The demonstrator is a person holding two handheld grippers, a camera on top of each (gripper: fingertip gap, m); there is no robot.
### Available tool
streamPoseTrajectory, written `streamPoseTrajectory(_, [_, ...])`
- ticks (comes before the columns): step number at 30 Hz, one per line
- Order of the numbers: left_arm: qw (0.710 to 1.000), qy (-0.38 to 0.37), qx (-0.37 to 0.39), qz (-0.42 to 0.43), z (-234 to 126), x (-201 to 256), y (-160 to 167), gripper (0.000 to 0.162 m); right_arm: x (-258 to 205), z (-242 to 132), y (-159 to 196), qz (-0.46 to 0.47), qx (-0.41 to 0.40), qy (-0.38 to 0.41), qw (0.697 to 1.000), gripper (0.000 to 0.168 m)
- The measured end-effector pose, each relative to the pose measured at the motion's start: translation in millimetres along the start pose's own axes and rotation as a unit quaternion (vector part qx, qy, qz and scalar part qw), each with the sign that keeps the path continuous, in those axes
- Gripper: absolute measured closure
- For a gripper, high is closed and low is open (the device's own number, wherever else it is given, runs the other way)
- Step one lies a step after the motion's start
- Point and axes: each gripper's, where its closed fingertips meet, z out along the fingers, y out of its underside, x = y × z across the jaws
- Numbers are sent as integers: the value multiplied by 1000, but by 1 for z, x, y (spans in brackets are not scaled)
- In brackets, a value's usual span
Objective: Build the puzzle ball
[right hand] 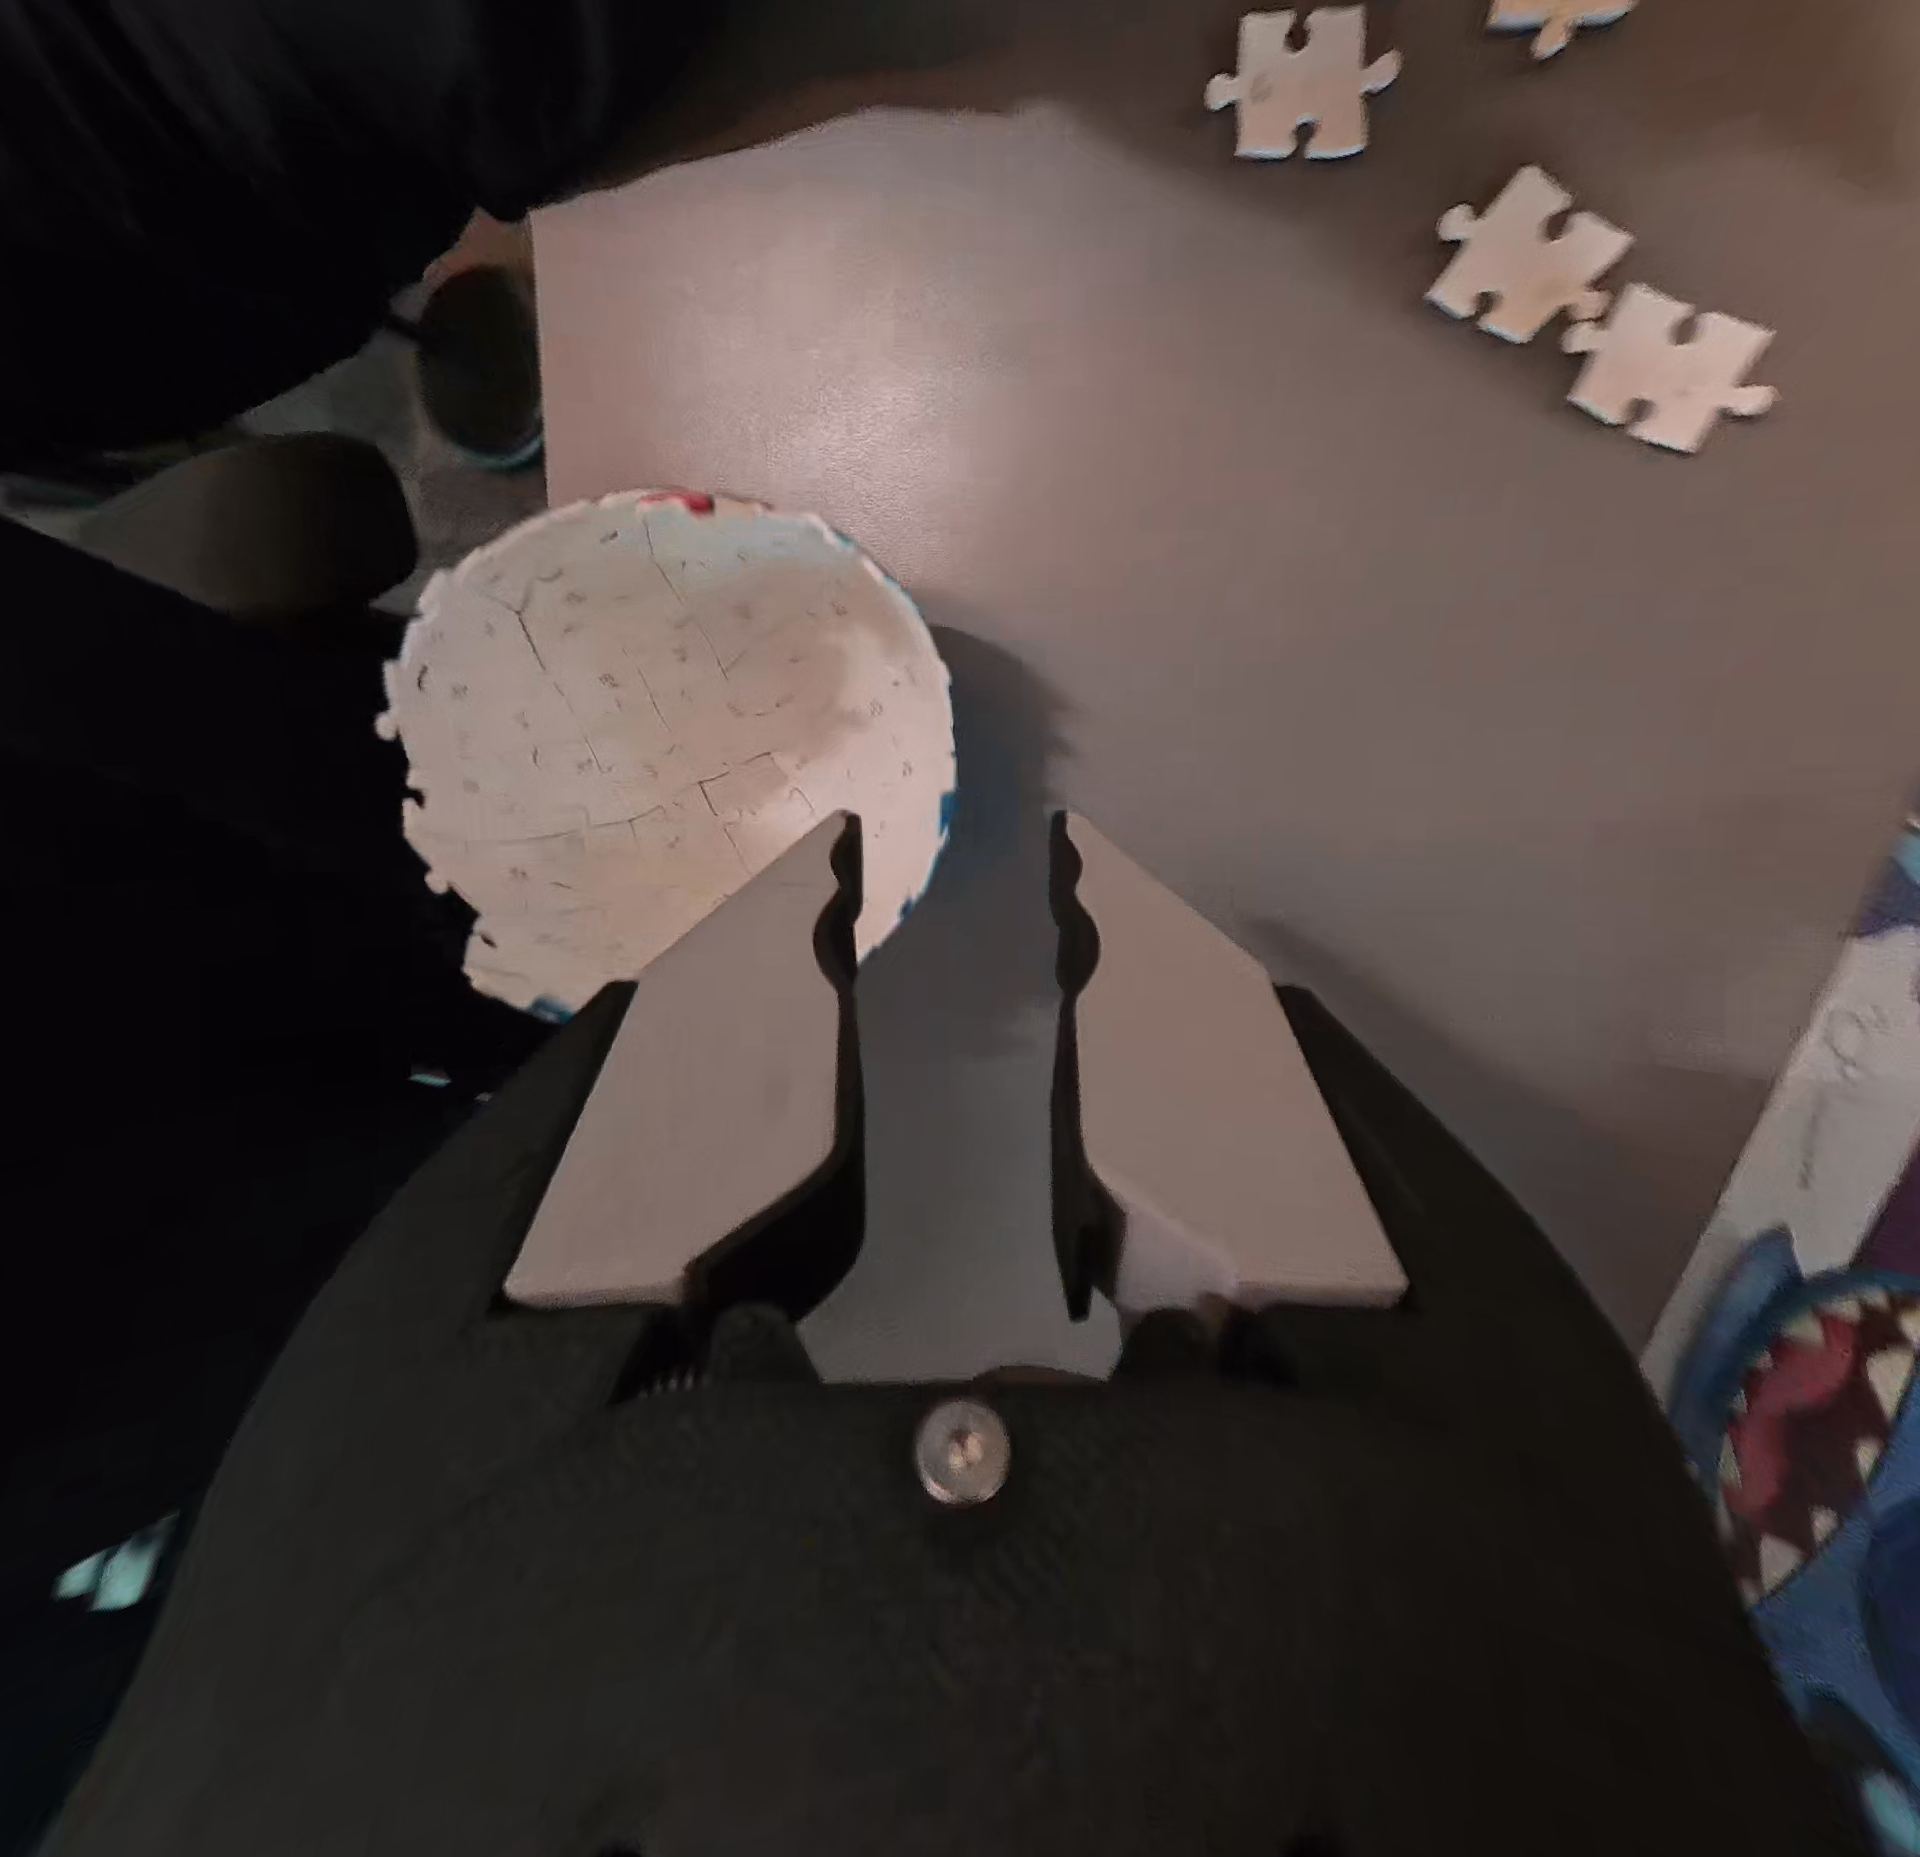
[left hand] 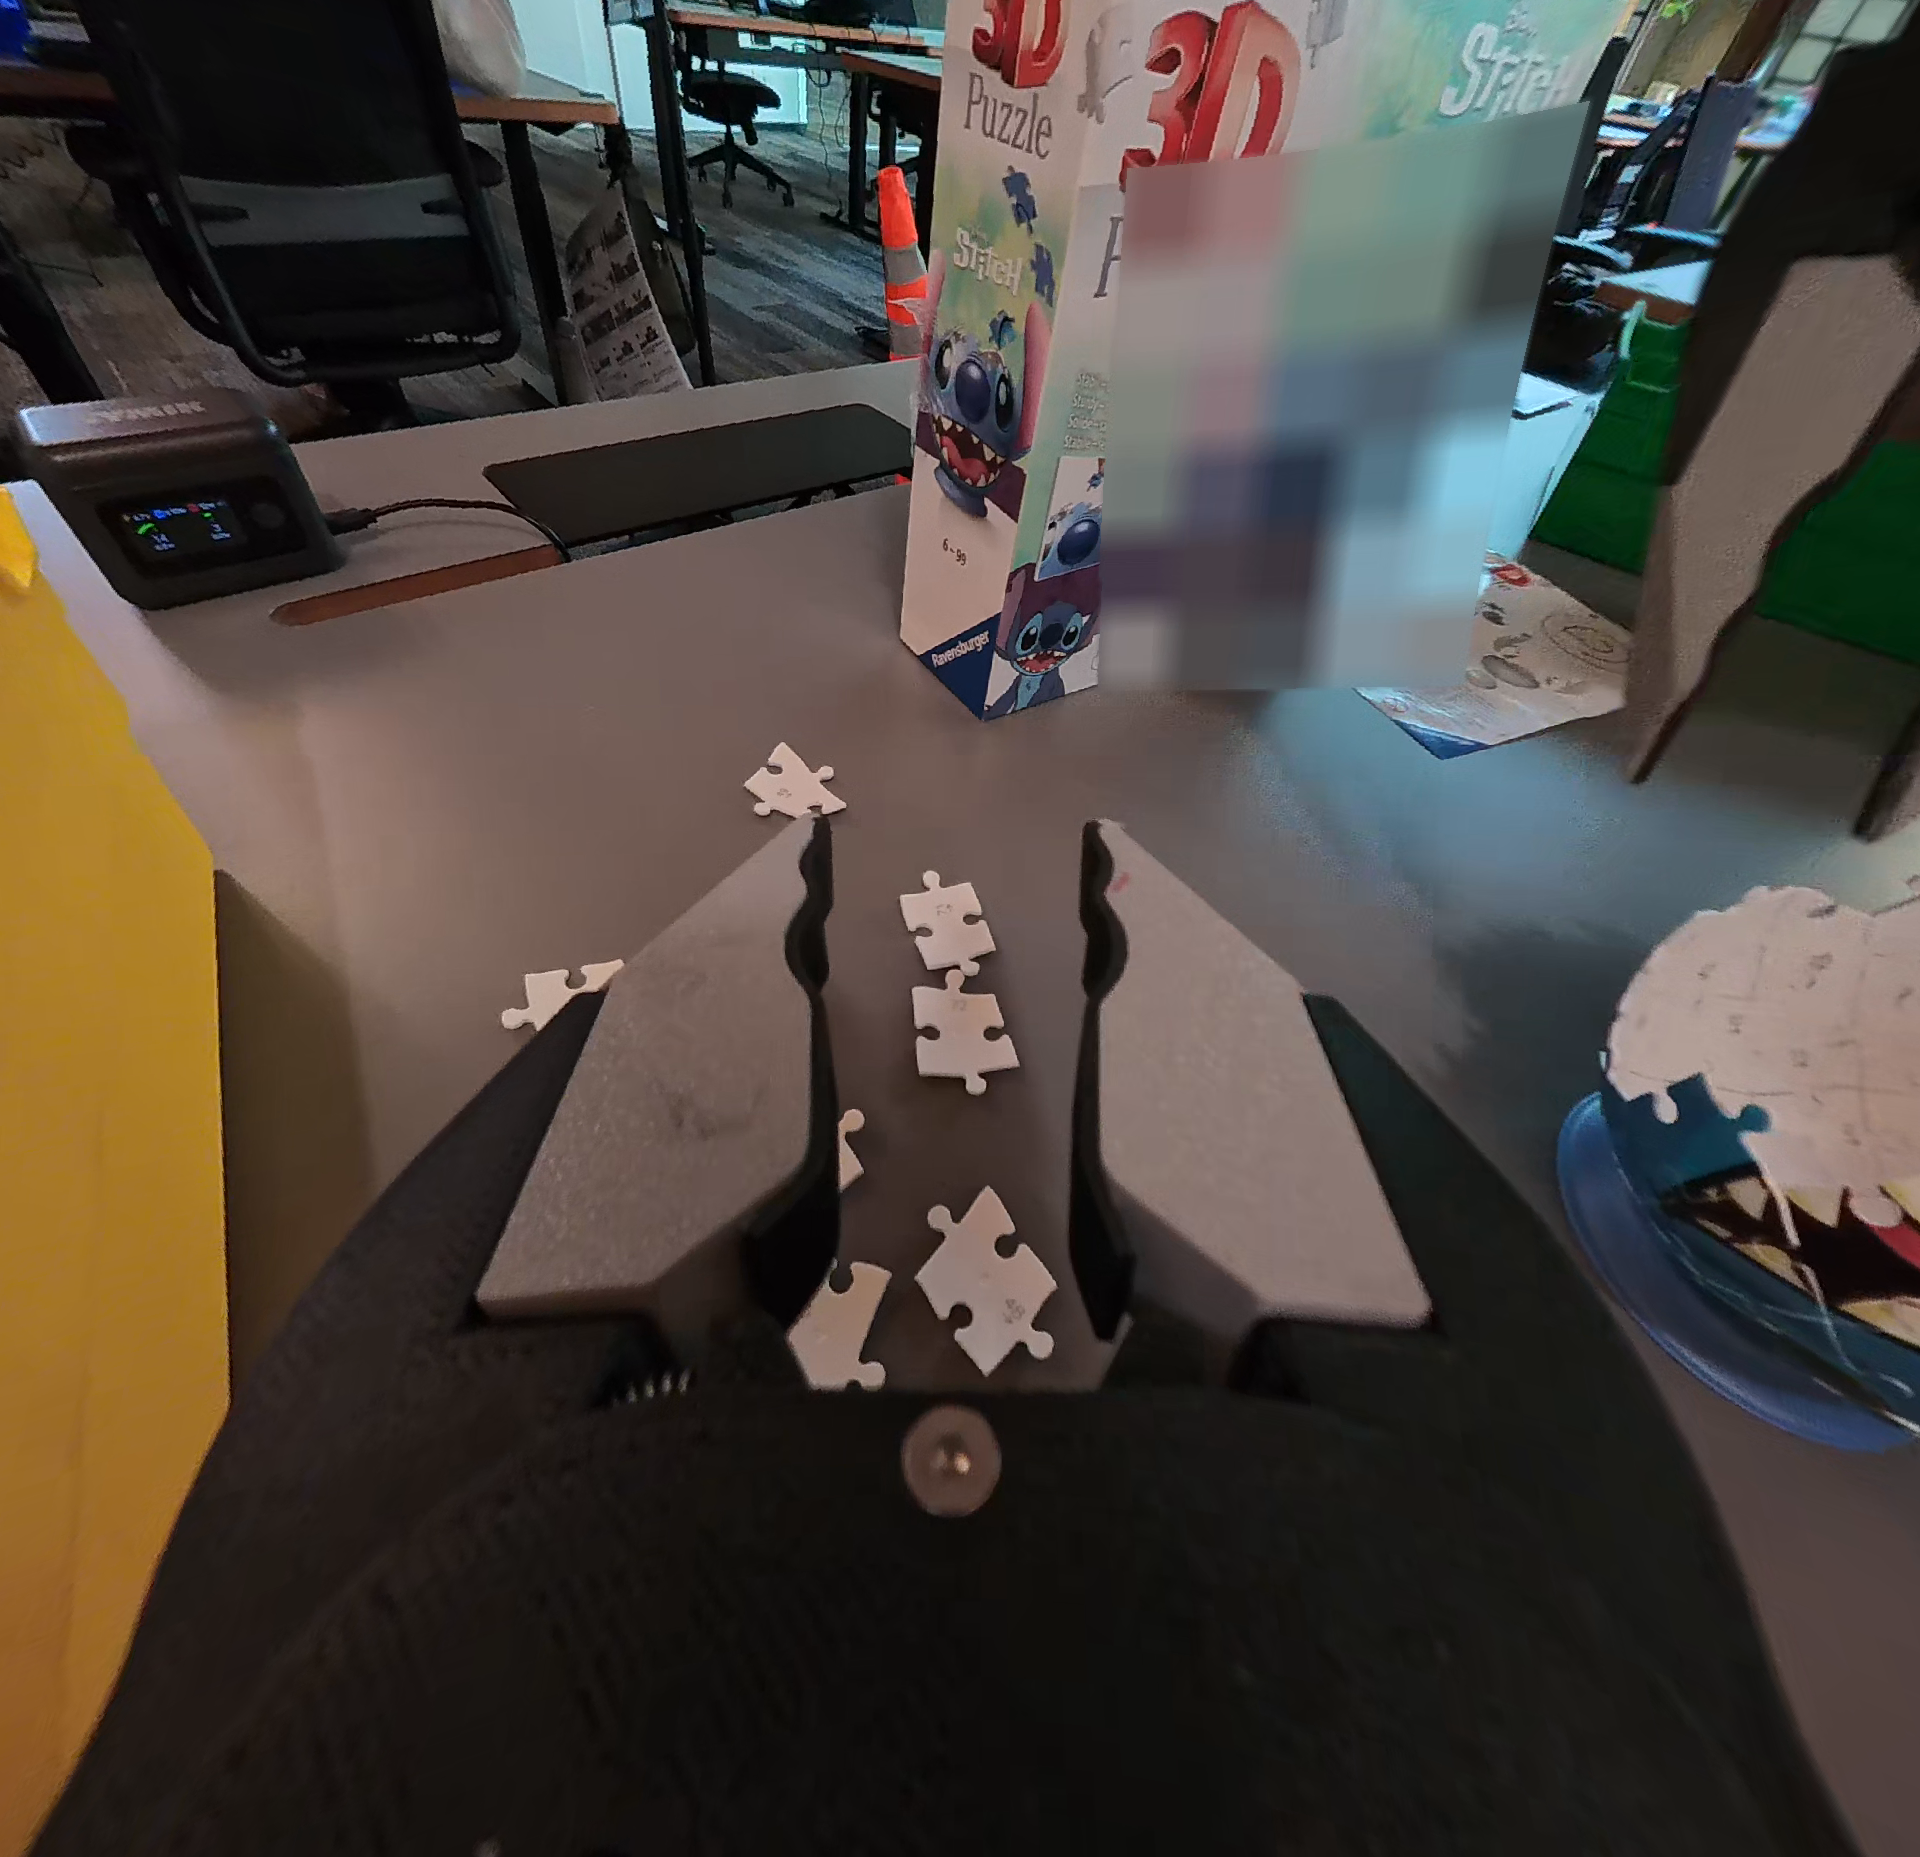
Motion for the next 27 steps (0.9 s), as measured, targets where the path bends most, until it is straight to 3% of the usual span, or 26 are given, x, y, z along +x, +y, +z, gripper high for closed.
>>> streamPoseTrajectory(4, [1000, -1, -4, -3, 2, -1, 2, 116, -5, -30, 24, 12, 134, 53, 990, 132])
streamPoseTrajectory(11, [999, -8, -32, 12, 9, 1, 13, 116, 2, -48, 82, 39, 351, 103, 930, 121])
streamPoseTrajectory(15, [999, -1, -43, 3, 14, 3, 18, 116, 26, -38, 115, 30, 379, 213, 900, 123])
streamPoseTrajectory(20, [999, -40, -35, 14, 9, -7, 13, 116, 34, -35, 122, 26, 400, 241, 884, 117])
streamPoseTrajectory(27, [995, -93, 26, -33, -18, -35, -8, 114, 36, -18, 130, 10, 374, 257, 891, 118])
